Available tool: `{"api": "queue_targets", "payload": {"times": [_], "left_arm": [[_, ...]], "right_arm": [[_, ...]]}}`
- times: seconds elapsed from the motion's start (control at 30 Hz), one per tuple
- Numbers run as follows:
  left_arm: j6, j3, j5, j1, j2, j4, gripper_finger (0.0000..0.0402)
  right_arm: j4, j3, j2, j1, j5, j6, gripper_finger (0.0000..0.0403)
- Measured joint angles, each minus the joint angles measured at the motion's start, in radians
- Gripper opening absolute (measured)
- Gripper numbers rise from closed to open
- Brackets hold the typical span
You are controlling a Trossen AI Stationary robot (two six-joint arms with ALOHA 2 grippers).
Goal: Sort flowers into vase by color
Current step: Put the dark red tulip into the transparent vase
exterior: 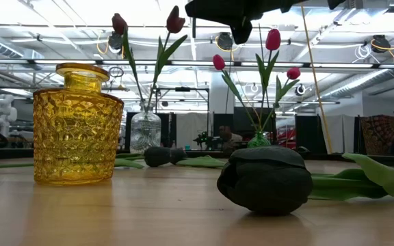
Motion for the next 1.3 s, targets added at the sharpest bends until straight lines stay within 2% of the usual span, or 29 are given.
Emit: {"api": "queue_targets", "payload": {"times": [0.7, 0.8, 1.03, 1.3], "left_arm": [[0.026, 0.0, 0.033, 0.005, 0.0, 0.005, 0.0141], [0.026, 0.0, 0.041, 0.006, 0.0, 0.005, 0.0116], [0.052, 0.0, 0.078, 0.006, 0.0, 0.004, 0.0013], [0.051, -0.006, 0.072, 0.006, -0.068, -0.087, 0.0008]], "right_arm": [[-0.055, 0.0, 0.0, -0.007, 0.005, 0.0, 0.0002], [-0.055, 0.0, 0.0, -0.008, 0.005, -0.001, 0.0002], [-0.055, 0.0, 0.0, -0.007, 0.005, -0.002, 0.0027], [-0.087, 0.0, -0.005, -0.007, 0.005, 0.002, 0.0105]]}}
